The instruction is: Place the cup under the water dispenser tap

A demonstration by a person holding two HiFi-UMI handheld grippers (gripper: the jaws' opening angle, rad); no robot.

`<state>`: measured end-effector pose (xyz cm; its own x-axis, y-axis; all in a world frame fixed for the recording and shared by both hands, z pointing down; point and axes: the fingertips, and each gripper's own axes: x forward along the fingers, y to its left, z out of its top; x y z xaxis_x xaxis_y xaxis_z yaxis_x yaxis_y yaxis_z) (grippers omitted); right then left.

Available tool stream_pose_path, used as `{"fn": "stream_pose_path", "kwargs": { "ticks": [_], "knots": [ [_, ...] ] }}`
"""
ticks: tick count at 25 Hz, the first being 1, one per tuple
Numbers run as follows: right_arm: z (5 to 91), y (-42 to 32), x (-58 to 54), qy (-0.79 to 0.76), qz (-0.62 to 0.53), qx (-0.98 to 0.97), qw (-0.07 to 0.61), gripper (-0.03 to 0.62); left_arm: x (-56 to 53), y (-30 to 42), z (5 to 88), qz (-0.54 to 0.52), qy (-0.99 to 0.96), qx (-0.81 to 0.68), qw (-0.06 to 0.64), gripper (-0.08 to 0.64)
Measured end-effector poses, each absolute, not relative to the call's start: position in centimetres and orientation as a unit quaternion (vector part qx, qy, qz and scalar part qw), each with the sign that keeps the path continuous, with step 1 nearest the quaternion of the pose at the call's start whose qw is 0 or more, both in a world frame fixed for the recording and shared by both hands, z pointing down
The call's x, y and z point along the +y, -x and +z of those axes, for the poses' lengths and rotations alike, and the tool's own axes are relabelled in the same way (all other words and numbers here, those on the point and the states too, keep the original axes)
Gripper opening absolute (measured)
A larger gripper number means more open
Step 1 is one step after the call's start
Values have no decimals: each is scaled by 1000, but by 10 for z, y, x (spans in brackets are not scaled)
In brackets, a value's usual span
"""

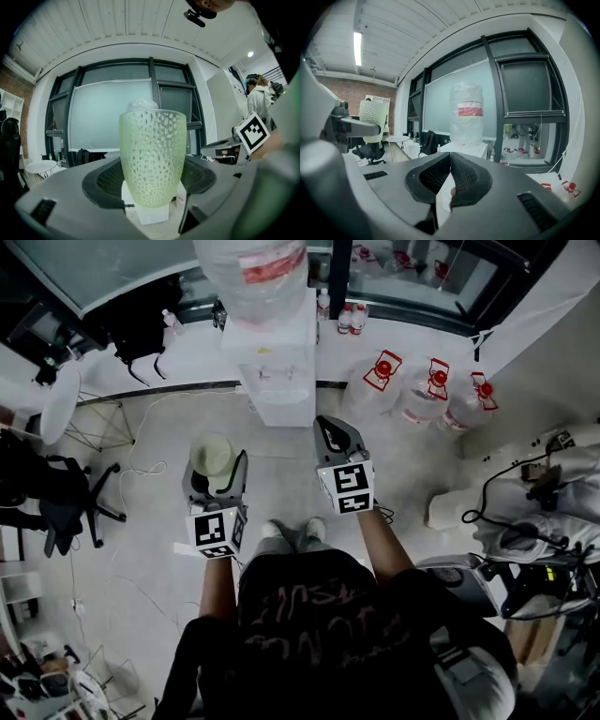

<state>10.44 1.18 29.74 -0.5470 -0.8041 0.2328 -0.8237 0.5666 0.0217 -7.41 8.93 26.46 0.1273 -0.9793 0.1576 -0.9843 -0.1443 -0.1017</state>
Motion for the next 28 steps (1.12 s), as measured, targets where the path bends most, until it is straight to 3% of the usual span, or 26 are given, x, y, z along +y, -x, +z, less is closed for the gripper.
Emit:
{"fn": "stream_pose_path", "kwargs": {
  "ticks": [28],
  "knots": [
    [328, -15, -115, -533, 41, -833, 142, 14, -78, 157, 318, 81, -817, -569, 43, 353]
  ]
}}
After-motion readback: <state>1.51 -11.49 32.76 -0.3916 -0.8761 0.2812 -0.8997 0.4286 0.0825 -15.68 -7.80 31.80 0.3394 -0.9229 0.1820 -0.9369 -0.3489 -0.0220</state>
